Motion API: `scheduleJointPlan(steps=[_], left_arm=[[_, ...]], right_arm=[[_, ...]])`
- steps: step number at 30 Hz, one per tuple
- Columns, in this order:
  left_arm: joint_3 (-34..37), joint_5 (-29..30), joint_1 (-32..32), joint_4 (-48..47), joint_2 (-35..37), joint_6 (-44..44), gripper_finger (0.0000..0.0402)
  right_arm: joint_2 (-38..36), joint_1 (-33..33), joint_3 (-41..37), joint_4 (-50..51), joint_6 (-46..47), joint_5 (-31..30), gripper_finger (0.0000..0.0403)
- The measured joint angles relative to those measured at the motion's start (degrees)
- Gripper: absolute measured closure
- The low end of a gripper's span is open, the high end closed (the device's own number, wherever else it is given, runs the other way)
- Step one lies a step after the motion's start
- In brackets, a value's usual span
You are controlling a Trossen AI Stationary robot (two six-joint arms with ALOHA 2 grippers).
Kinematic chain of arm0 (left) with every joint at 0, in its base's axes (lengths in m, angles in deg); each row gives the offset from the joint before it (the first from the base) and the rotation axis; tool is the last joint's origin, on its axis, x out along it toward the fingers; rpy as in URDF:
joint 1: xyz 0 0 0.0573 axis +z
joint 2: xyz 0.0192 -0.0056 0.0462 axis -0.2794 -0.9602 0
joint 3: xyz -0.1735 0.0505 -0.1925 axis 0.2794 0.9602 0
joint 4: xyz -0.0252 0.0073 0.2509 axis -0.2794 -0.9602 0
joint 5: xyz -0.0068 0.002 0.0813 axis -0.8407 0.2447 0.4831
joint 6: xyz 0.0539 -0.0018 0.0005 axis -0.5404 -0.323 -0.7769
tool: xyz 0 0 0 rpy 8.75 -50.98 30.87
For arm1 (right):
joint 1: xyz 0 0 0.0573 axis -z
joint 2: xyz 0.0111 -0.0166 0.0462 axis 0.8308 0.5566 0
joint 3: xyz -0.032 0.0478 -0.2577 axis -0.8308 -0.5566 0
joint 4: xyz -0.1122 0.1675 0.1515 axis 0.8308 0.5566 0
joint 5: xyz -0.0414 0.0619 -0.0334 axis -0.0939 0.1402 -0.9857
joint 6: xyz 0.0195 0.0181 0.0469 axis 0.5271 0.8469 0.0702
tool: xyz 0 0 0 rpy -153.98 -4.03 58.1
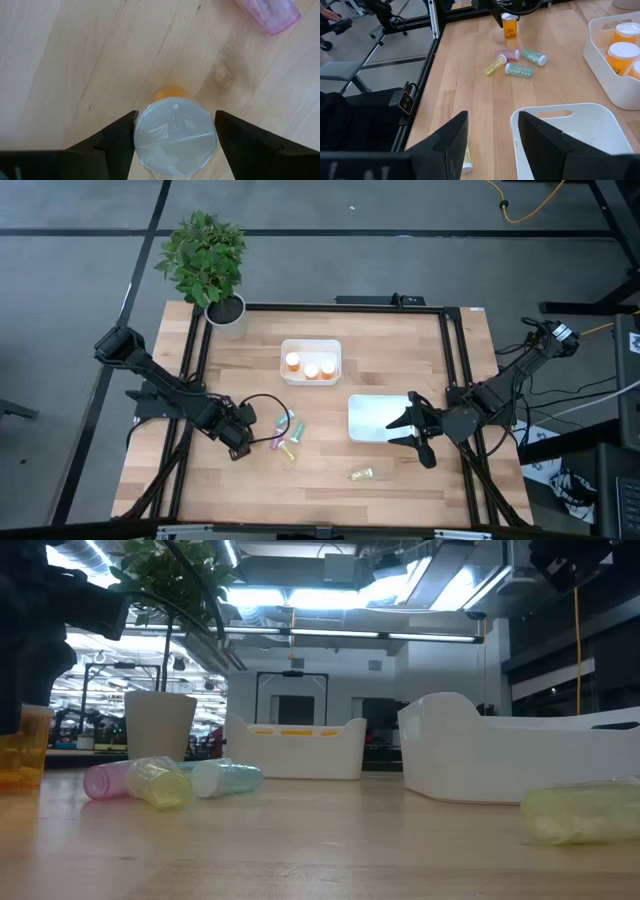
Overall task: Pick and place medicine bottles into bin by pill shape (circle, oval)
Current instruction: Put the large orange pill bottle into the top white bin
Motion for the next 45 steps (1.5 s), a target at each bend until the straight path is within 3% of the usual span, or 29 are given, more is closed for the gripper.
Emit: scheduleJointPlan(steps=[37, 45], left_arm=[[-0.02, -2.84, 1.99, -1.7, 0.0, -0.04, 0.0148], [-0.02, -2.83, 1.99, -1.67, 0.0, -0.02, 0.0182]], right_arm=[[-0.01, 0.01, 0.0, 0.72, 0.0, 0.04, 0.0227], [-0.01, 0.0, 0.0, 0.7, 0.0, 0.04, 0.0227]])
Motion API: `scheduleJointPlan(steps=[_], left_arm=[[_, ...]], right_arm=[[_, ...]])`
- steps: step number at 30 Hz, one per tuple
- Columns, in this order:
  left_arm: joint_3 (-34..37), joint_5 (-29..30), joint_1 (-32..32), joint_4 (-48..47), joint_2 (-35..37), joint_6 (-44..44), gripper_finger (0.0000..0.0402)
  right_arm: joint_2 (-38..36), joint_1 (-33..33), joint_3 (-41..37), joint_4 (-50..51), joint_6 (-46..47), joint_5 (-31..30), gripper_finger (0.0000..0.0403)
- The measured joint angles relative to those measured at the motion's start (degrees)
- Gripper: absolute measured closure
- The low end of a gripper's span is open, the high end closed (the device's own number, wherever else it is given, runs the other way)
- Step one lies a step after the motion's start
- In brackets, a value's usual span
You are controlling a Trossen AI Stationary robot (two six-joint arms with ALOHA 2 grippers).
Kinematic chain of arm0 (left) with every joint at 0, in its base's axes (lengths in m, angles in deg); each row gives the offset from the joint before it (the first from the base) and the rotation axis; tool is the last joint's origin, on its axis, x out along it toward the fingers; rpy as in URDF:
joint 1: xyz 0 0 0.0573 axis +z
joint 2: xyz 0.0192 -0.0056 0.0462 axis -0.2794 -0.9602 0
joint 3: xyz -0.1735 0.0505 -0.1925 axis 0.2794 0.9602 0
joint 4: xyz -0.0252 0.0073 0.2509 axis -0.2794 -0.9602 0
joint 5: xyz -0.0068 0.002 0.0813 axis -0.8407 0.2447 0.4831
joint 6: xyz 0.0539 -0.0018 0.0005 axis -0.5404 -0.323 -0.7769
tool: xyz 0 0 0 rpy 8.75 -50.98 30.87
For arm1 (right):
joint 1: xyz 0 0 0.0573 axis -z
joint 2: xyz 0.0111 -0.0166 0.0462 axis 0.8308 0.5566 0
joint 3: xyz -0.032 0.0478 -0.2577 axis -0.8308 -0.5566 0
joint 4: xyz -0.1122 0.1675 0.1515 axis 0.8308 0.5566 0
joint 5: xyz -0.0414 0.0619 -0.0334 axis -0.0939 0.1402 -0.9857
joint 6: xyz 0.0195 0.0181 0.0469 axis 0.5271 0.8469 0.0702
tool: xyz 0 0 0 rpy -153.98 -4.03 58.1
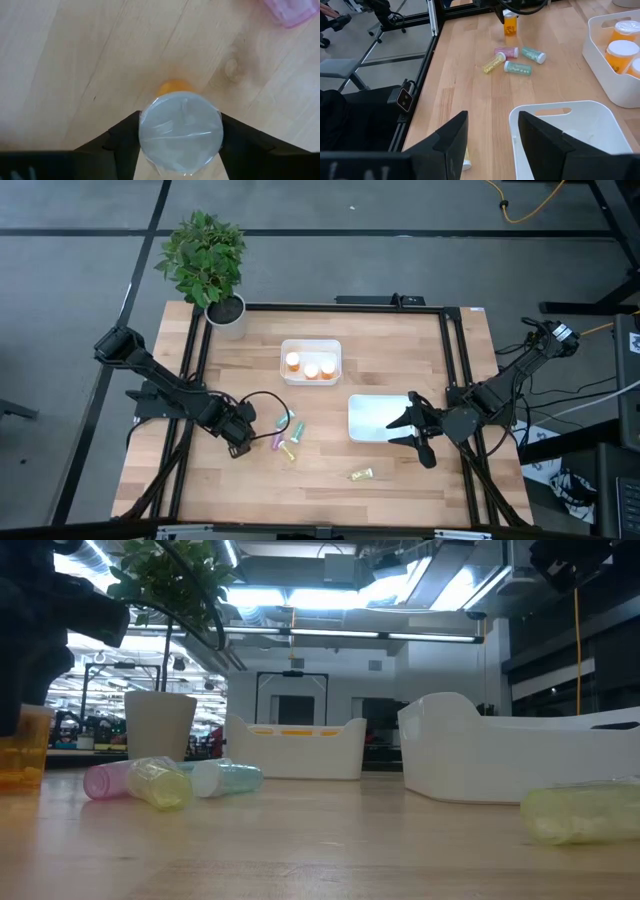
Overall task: Pick and place medicine bottles into bin by pill shape (circle, oval)
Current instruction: Put the large orange pill bottle into the top white bin
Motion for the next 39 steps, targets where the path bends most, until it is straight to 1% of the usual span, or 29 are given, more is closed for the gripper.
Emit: scheduleJointPlan(steps=[5, 11, 20, 25, 28, 32, 34, 39], left_arm=[[-0.07, 0.04, 0.0, -0.02, 0.07, 0.04, 0.0202], [-0.07, 0.04, 0.0, 0.56, 0.07, 0.07, 0.0203], [-0.26, -0.03, 0.0, 0.54, 0.03, 0.04, 0.0203], [-3.41, -0.11, 0.94, 0.04, 0.0, -0.39, 0.0203], [-6.81, -0.11, 3.1, -1.77, 0.0, -1.93, 0.0203], [-11.63, -0.22, 8.46, -5.48, 0.0, -3.21, 0.0204], [-13.85, -0.25, 11.83, -6.11, 0.0, -6.17, 0.0204], [-19.23, -0.2, 21.55, -5.85, -0.07, -16.63, 0.0204]], right_arm=[[0.0, -0.01, 0.0, 0.0, 0.0, 0.0, 0.0227], [0.0, -0.01, 0.0, 0.02, 0.08, 0.04, 0.0227], [0.0, -0.01, 0.0, 0.33, 3.02, 0.02, 0.0227], [0.0, -0.01, 0.0, 0.33, 3.02, 0.02, 0.0227], [0.0, -0.01, 0.0, 0.35, 2.91, 0.02, 0.0227], [0.0, -0.01, 0.0, 0.36, 2.74, 0.02, 0.0227], [0.0, -0.01, 0.0, 0.37, 2.68, 0.02, 0.0227], [0.0, 0.0, 0.0, 0.4, 2.58, 0.41, 0.0227]])
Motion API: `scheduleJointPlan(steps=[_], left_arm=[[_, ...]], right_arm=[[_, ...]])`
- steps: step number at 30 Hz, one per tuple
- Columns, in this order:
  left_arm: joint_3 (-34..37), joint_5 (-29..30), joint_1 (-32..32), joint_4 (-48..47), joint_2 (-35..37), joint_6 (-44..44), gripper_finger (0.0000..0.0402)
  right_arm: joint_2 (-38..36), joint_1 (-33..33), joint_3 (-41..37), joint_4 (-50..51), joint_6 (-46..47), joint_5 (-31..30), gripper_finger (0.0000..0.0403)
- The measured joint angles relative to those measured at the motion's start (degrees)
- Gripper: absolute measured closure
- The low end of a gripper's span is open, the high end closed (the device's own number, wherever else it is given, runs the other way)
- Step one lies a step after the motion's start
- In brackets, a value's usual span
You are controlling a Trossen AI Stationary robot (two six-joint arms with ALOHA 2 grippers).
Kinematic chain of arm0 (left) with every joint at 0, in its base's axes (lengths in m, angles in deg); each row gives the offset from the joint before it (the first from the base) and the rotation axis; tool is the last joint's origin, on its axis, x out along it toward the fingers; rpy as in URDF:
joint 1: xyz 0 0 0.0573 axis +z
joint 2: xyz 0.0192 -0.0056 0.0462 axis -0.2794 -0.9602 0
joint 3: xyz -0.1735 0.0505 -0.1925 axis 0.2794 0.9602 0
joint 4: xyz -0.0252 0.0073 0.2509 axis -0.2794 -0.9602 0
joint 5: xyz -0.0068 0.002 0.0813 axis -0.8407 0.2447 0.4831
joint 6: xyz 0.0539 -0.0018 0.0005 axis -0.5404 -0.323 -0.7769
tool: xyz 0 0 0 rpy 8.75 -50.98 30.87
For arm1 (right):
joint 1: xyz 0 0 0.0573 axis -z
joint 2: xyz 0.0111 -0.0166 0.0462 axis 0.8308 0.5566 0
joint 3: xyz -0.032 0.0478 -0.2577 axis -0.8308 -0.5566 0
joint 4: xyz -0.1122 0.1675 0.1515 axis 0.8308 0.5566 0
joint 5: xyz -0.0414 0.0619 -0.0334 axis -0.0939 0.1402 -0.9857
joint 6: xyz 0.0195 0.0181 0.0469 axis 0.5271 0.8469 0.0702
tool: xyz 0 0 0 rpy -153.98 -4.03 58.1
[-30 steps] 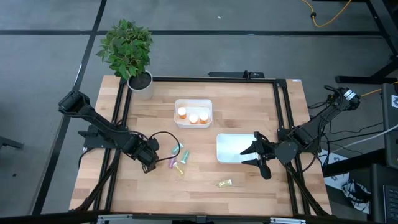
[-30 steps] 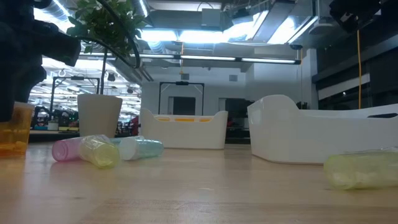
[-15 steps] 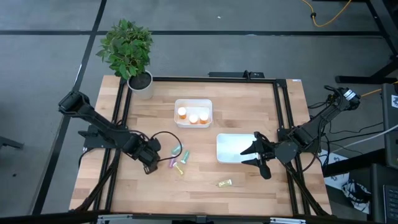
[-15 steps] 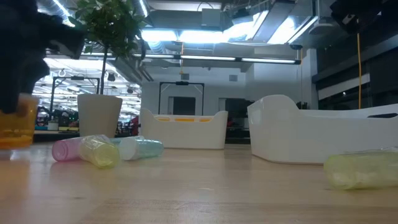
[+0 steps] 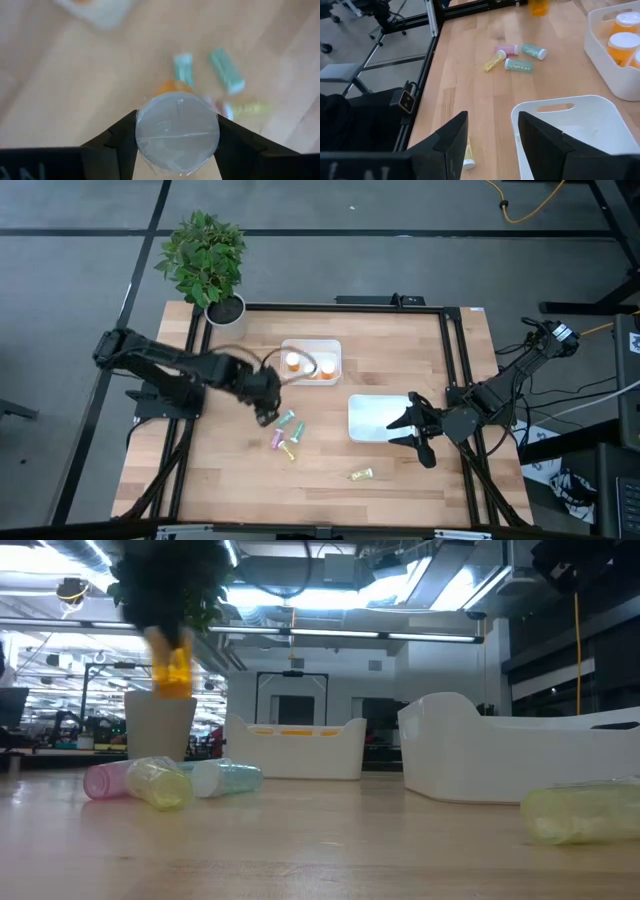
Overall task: Pick and place medicine bottles into bin by pill shape (circle, oval)
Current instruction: Put the large orange pill bottle into the top white bin
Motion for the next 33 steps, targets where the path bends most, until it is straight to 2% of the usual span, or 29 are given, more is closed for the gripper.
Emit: scheduleJointPlan(steps=[5, 10, 19, 25, 33], left_arm=[[-6.45, -0.09, 8.64, 0.59, -2.93, -9.88, 0.0204], [-16.22, -0.91, 14.98, 0.66, -10.67, -18.42, 0.0204], [-31.76, -1.95, 23.26, -0.39, -25.43, -24.0, 0.0204], [-34.08, -1.9, 25.76, -1.84, -31.52, -25.79, 0.0204], [-34.12, -1.01, 27.41, -1.78, -34.67, -25.79, 0.0204]], right_arm=[[0.0, -0.01, 0.0, 0.01, -2.51, 2.26, 0.0227], [0.0, -0.01, 0.0, 0.32, -2.99, 2.22, 0.0227], [0.0, -0.01, -0.02, 4.06, -2.74, 2.06, 0.0227], [0.0, -0.01, -0.02, 4.08, -2.75, 2.06, 0.0227], [0.0, -0.01, -0.02, 4.1, -2.75, 2.04, 0.0227]])
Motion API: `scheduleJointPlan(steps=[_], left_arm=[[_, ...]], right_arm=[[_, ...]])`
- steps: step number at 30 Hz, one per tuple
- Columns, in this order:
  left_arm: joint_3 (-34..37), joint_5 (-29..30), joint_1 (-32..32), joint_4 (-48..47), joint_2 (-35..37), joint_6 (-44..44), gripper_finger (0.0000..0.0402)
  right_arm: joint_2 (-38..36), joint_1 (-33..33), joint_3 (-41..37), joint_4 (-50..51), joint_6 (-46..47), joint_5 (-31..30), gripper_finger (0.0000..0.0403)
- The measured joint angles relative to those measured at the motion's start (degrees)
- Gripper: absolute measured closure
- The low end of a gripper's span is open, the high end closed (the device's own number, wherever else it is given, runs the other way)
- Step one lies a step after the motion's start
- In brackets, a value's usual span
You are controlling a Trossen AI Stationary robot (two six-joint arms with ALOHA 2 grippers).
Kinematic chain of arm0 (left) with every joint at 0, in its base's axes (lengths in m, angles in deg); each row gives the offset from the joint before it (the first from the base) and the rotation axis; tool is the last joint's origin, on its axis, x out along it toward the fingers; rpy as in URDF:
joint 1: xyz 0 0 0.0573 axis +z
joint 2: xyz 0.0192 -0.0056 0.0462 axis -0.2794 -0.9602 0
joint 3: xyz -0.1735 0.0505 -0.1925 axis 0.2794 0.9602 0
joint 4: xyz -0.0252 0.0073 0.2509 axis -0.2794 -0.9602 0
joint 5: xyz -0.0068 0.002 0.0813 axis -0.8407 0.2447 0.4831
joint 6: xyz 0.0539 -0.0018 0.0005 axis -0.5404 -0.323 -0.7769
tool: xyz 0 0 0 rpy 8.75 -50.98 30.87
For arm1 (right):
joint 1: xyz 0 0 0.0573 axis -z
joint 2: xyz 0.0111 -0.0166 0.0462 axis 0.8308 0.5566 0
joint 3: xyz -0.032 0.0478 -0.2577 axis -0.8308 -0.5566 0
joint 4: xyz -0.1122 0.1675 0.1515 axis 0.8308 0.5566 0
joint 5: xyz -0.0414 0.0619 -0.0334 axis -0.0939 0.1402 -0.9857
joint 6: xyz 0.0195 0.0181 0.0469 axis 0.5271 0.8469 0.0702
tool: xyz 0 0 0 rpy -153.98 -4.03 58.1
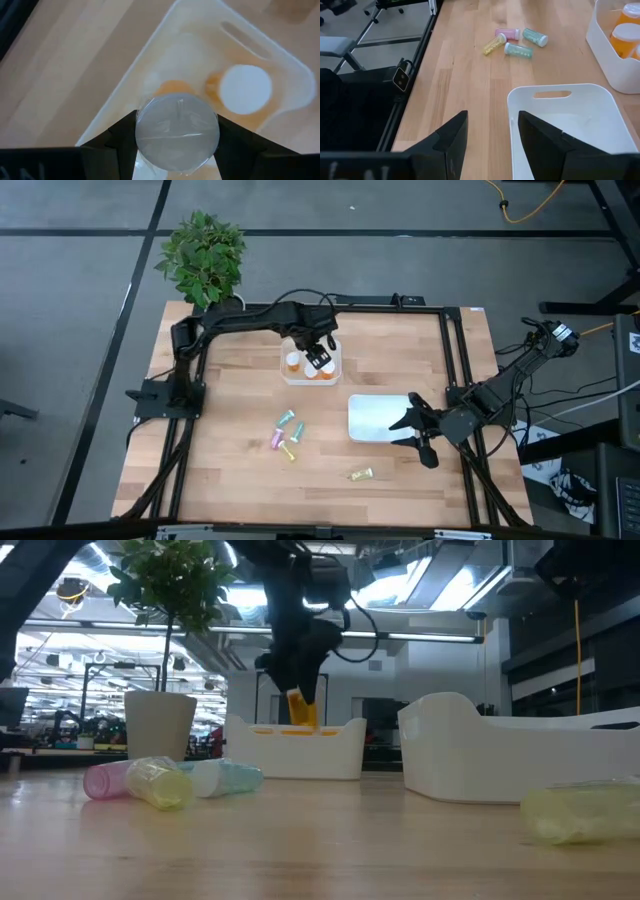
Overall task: Pick and place medicine bottles into bin by pill shape (circle, oval)
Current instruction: Put the large orange pill bottle into the top white bin
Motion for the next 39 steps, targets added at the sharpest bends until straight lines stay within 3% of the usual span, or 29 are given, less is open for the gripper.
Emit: scheduleJointPlan(steps=[4, 39], left_arm=[[0.0, 1.92, 0.31, 0.01, -1.54, -0.03, 0.0204], [0.4, -0.74, 0.79, 1.07, -5.96, -0.5, 0.0194]], right_arm=[[0.0, 0.0, 0.0, 0.07, 0.0, 0.0, 0.0227], [0.0, 0.02, 0.0, 0.99, 0.22, -0.07, 0.0227]])
